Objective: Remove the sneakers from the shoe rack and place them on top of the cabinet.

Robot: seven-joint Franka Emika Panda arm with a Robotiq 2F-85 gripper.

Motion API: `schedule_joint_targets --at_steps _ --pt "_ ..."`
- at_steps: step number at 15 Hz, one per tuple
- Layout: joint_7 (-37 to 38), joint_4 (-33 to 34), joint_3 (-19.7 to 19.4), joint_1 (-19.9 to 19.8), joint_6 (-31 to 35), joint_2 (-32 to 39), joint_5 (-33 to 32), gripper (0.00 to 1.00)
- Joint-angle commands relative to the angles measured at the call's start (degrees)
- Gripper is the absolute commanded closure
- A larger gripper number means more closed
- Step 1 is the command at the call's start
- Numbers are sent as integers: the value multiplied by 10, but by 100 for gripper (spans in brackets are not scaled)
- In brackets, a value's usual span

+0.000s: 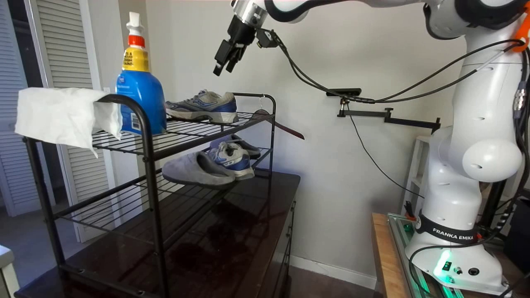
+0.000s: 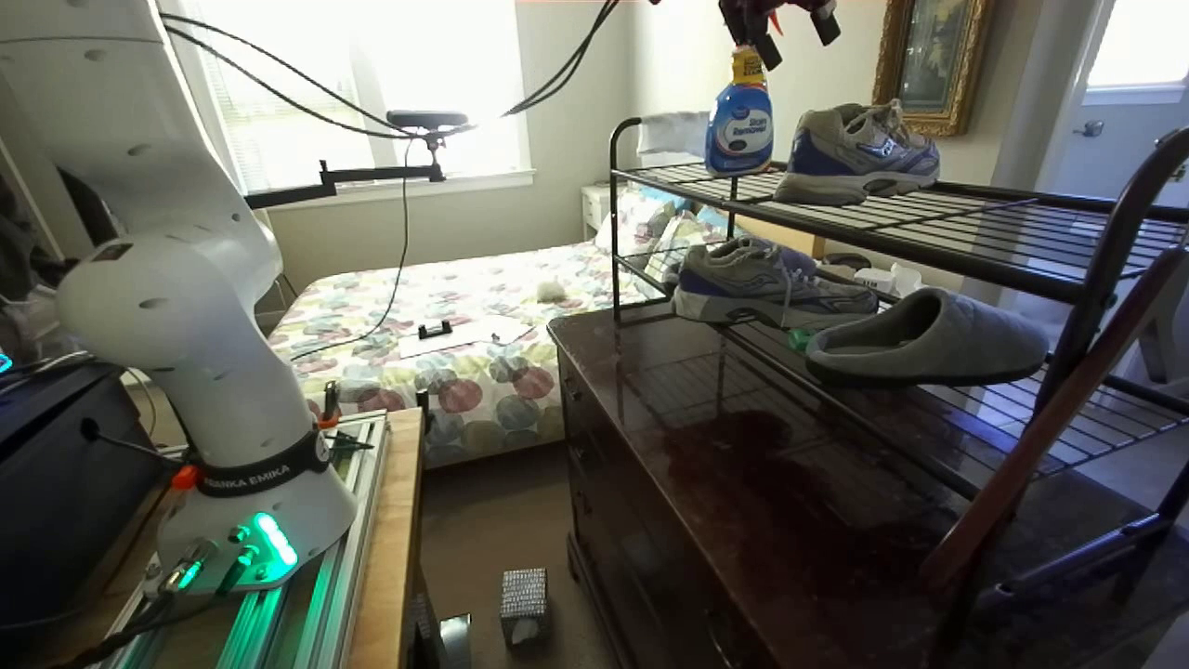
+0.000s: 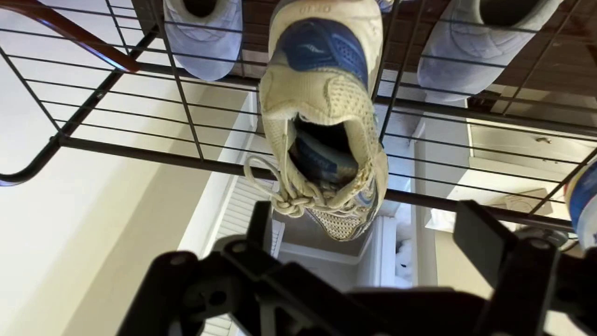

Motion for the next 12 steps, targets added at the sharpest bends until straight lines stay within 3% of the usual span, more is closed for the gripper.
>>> schedule_joint_targets --at_steps 1,11,12 --pt "-14 110 -6 13 -57 91 -4 0" --pt "-41 213 -21 22 -181 193 5 0" --pt "-45 217 -21 23 -188 198 6 5"
